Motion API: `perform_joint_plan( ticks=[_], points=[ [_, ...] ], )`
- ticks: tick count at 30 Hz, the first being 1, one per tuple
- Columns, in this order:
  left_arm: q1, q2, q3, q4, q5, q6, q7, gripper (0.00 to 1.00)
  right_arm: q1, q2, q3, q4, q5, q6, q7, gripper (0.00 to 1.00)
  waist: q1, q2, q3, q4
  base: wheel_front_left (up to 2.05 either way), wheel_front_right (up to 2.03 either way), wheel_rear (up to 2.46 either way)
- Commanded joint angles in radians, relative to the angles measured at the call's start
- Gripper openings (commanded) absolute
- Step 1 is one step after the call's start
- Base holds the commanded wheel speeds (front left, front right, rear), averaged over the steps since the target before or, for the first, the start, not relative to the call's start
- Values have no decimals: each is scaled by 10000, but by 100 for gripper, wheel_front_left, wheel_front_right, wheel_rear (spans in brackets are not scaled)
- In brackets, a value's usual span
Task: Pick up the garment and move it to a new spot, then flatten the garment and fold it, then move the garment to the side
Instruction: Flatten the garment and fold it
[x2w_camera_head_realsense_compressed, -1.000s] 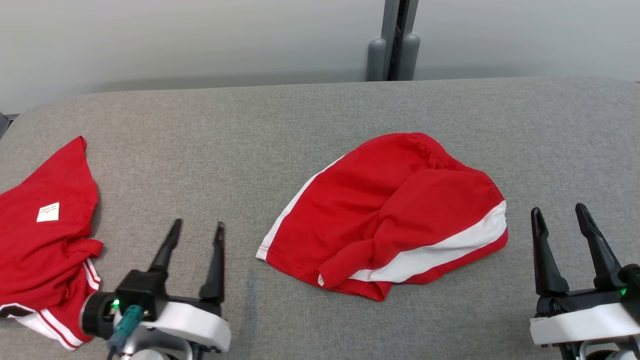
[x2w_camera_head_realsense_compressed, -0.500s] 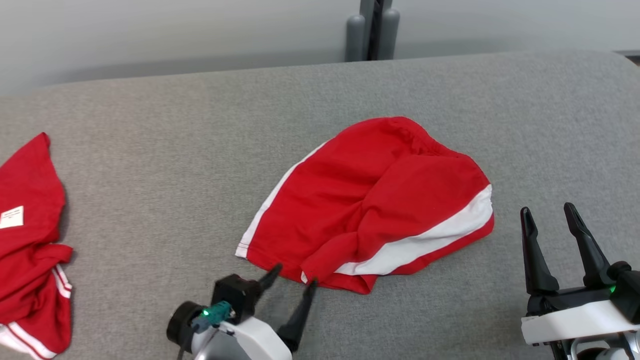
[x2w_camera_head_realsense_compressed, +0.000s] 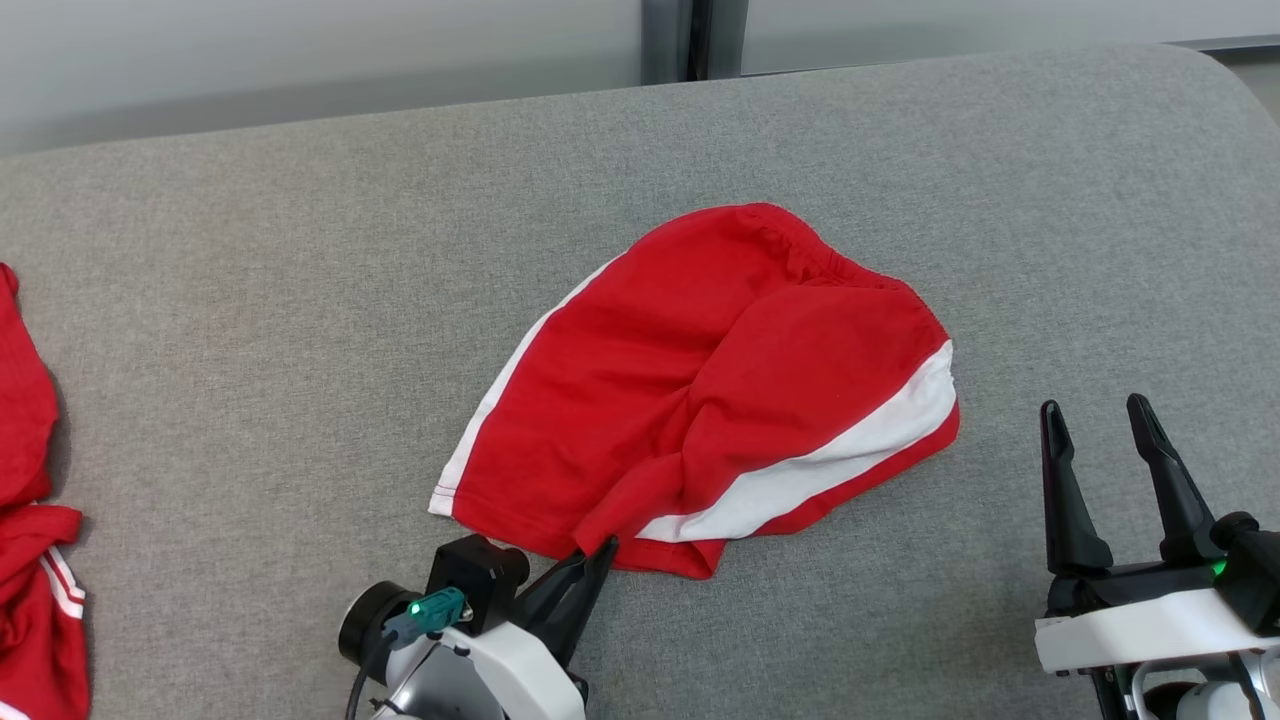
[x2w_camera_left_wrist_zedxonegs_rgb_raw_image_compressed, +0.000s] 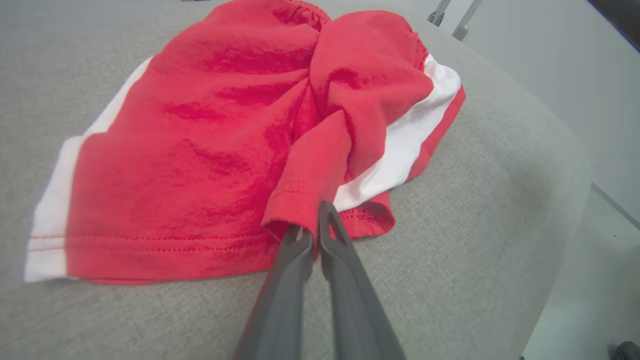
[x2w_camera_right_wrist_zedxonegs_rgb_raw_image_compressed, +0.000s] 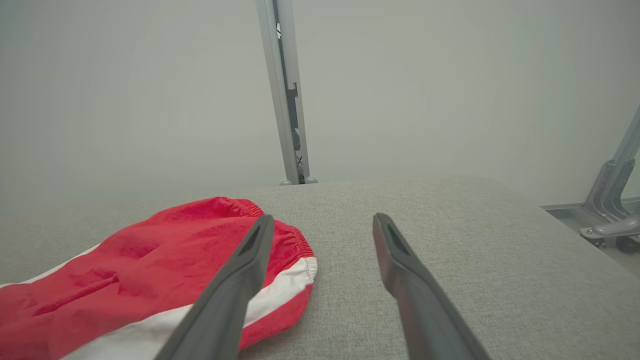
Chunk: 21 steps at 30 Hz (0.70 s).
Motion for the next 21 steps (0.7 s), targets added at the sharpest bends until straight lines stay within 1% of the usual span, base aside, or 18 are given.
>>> perform_joint_plan(
  ticks=[1,6,10,16,21],
  points=[
    [-141,57,19,-57,-8,-43,-71,0,-84,-15,-32,21,1,1,-58,100,0,0,0,-3,0,0,0],
    [-7,94,71,-493,-368,-186,22,0,-22,24,-179,126,-13,1,-110,100,0,0,-87,122,0,0,0],
    [304,314,205,-1187,-828,-242,466,0,38,49,-238,167,39,1,-120,100,0,0,-188,402,0,0,0],
    [1105,832,460,-2602,-1505,10,1391,0,58,18,-305,159,67,1,-51,100,0,0,-216,955,0,0,0],
    [1742,1173,996,-3660,-2103,366,1766,0,24,-57,-347,145,63,1,42,100,0,0,-184,1326,0,0,0]
  ],
)
